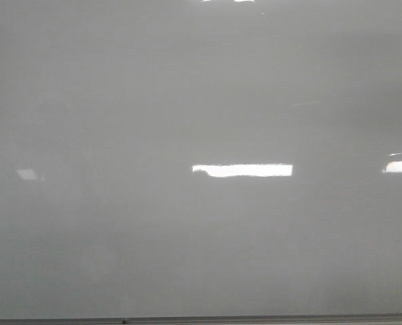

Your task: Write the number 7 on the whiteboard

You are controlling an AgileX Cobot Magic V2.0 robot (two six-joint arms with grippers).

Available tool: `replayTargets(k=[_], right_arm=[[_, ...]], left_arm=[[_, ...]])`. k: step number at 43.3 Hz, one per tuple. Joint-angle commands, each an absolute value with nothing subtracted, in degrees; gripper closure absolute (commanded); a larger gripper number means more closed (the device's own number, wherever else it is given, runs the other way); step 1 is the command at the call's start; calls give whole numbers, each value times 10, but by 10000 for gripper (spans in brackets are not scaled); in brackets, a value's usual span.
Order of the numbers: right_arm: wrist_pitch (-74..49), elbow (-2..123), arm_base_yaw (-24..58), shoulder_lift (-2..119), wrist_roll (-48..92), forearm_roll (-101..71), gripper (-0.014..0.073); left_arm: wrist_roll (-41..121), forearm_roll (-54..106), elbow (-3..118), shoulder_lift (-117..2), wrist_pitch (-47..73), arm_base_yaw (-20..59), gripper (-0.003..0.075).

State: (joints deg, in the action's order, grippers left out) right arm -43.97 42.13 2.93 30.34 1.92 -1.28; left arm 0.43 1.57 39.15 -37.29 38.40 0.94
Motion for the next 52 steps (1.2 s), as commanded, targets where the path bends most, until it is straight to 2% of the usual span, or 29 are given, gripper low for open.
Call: replayTargets(k=[1,15,33,52], right_arm=[[-400,436,30,310,24,-17,74],[-400,436,30,310,24,-17,74],[-400,436,30,310,24,-17,74],[-400,436,30,310,24,-17,74]], left_arm=[[6,38,412,-413,321,13,211],[6,67,413,-550,188,14,274],[6,68,444,-712,89,48,283],[6,68,475,-793,19,48,284]])
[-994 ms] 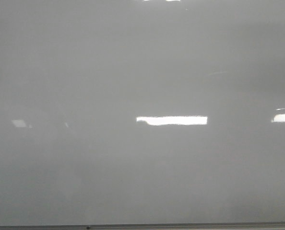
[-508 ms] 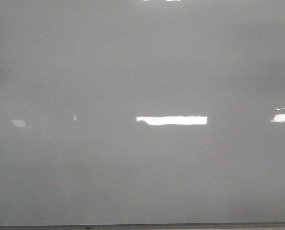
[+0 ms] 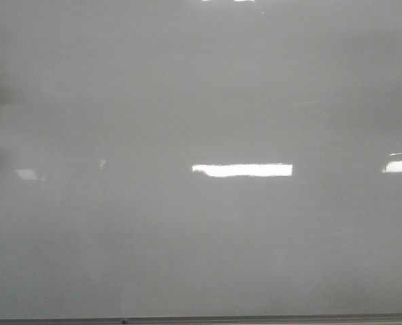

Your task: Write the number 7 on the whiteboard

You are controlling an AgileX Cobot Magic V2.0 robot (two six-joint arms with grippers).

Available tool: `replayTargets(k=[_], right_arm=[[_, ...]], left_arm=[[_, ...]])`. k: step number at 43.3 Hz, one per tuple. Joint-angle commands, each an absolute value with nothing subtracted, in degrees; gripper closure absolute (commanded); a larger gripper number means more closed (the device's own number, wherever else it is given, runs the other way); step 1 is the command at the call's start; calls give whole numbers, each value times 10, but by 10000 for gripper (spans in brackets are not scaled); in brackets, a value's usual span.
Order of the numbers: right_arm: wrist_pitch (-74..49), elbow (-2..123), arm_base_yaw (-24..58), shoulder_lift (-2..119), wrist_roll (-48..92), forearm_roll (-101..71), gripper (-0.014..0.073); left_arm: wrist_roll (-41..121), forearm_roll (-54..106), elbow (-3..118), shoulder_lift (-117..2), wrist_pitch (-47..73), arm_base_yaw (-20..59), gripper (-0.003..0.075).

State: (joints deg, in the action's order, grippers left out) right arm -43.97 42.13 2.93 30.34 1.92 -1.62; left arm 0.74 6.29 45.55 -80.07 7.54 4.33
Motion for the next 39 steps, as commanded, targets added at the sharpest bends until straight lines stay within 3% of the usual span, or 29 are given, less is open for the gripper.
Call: replayTargets(k=[1,6,21,31,39], right_arm=[[-400,436,30,310,24,-17,74],[-400,436,30,310,24,-17,74],[-396,436,30,310,24,-17,74],[-383,436,30,309,24,-17,74],[-388,443,30,308,24,-17,74]], left_arm=[[6,68,475,-794,16,48,284],[6,68,475,-801,0,48,332],[6,68,475,-803,0,48,628],[6,63,478,-782,36,48,721],[15,42,518,-718,200,48,741]])
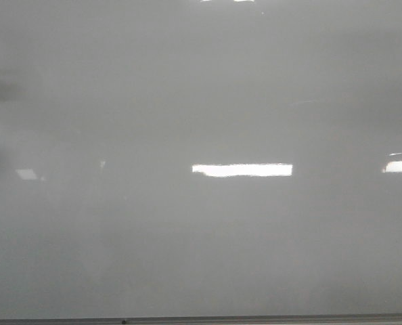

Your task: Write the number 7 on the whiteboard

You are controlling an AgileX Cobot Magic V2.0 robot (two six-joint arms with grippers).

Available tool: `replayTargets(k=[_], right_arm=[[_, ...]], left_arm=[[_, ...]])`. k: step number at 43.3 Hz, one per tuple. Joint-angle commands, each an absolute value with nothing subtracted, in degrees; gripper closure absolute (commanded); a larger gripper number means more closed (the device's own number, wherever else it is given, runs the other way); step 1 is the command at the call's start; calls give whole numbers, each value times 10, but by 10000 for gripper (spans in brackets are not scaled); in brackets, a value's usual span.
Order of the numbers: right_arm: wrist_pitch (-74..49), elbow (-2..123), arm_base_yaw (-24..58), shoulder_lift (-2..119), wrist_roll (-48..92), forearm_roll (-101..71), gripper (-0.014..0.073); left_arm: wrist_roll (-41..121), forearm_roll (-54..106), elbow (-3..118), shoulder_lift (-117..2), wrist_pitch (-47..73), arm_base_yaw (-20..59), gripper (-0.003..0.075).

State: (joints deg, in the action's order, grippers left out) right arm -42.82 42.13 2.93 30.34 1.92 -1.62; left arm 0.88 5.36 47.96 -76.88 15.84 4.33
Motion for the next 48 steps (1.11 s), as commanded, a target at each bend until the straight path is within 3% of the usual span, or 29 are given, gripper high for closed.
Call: replayTargets(k=[1,13,27,40,48], right_arm=[[-392,445,30,308,24,-17,74],[-430,478,30,314,24,-17,74],[-482,499,33,386,38,-46,74],[-567,533,93,471,296,-221,74],[-595,534,179,516,459,-306,74]], left_arm=[[27,42,526,-707,234,49,741],[185,74,619,-637,494,101,741],[340,164,642,-665,557,245,741],[421,164,644,-717,553,397,741],[428,163,644,-732,551,464,741]])
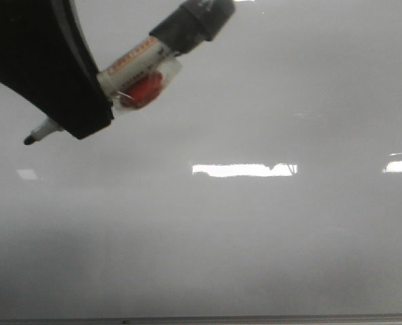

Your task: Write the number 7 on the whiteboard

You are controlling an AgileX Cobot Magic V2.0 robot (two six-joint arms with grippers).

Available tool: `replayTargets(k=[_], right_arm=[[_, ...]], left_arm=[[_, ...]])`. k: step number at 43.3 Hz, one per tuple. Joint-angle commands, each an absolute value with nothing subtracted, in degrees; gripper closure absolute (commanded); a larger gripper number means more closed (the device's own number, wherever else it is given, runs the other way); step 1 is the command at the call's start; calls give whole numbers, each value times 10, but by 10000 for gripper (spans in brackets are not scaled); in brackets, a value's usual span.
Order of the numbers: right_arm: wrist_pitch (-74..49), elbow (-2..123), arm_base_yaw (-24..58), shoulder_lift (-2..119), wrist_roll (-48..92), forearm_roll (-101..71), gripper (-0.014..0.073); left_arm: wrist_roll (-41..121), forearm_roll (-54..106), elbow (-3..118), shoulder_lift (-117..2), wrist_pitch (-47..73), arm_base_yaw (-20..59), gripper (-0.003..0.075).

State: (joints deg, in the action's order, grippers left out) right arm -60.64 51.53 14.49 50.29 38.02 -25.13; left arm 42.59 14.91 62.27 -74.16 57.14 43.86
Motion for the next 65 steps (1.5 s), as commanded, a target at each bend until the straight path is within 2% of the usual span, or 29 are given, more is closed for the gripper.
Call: replayTargets(k=[1,12,22,33,43,46,65], right_arm=[[-595,534,187,520,471,-311,74],[-531,535,309,569,517,-320,74],[-492,561,382,608,517,-327,74],[-490,596,389,639,517,-351,87],[-493,597,389,641,517,-351,273],[-499,597,389,641,517,-351,298],[-504,597,389,641,517,-341,307]], left_arm=[[428,163,644,-732,550,470,741],[428,163,644,-732,535,514,741],[428,163,644,-732,531,520,741],[444,163,644,-732,526,520,741],[444,163,644,-732,519,520,741],[444,163,644,-732,511,520,741],[444,163,644,-732,509,520,741]])
